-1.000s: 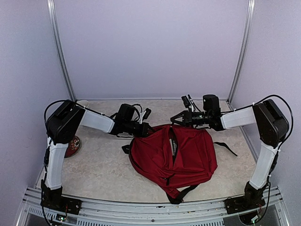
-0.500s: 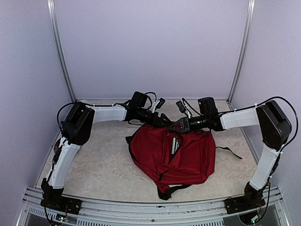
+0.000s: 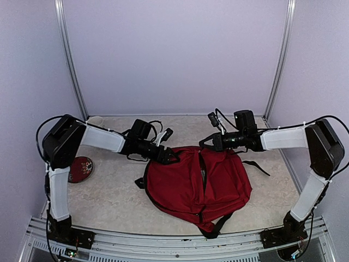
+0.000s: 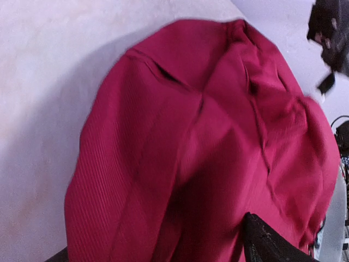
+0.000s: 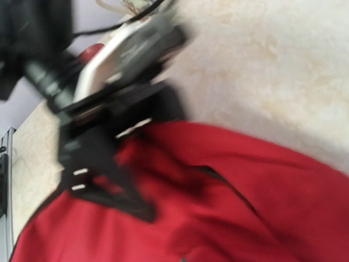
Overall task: Pack the student bag
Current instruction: Grab the lower front pocket of the student bag.
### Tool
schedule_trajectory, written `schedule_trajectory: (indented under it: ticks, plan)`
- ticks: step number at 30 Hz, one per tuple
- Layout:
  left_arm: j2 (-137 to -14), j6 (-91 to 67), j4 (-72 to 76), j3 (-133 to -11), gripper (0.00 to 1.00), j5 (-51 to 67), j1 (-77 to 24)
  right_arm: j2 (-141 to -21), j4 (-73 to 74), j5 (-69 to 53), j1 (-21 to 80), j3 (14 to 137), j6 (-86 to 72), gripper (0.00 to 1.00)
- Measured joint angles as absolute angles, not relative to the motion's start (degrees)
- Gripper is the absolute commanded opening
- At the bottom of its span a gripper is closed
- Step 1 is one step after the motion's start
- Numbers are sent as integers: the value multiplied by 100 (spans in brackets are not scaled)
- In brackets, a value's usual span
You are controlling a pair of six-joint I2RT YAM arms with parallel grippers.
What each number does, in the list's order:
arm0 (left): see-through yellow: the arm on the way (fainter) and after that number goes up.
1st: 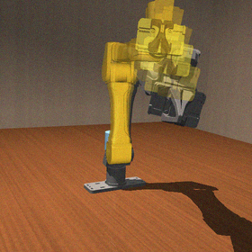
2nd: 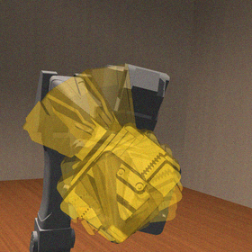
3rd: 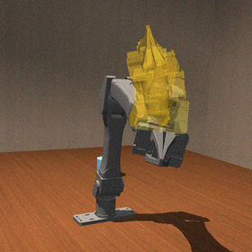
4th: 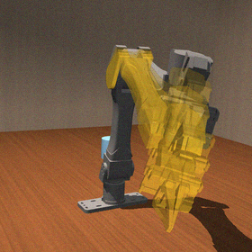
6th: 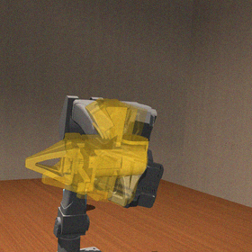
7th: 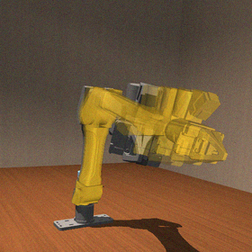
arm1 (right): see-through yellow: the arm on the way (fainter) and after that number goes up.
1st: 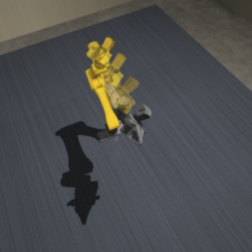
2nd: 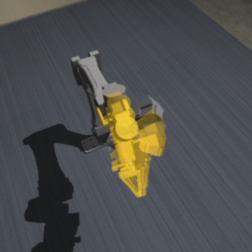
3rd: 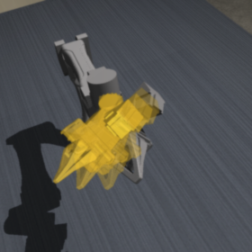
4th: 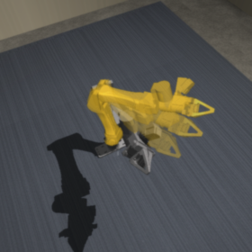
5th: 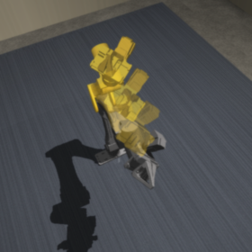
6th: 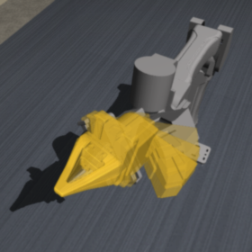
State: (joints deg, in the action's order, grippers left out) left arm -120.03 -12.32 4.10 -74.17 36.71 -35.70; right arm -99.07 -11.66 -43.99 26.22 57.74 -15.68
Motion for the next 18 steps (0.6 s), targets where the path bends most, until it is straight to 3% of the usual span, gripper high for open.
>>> schedule_trajectory:
  ticks: [5, 8, 14, 18]
  plan:
    - [-10501, -1391, 661, -5513, 98, 3253, -3837, -10197, -1184, -4635, 2862, 5957, -1356, 0]
    - [-9734, -1411, 368, -5231, 99, 2936, -4167, -10208, -1199, -4772, 2961, 5937, -1227, 0]
    - [-8755, -1166, -412, -5942, 99, 2453, -4086, -10064, -1162, -4939, 2993, 5822, -749, 0]
    - [-9258, -1059, -486, -7118, 99, 2386, -3793, -10025, -1125, -4995, 2993, 5710, -602, 0]
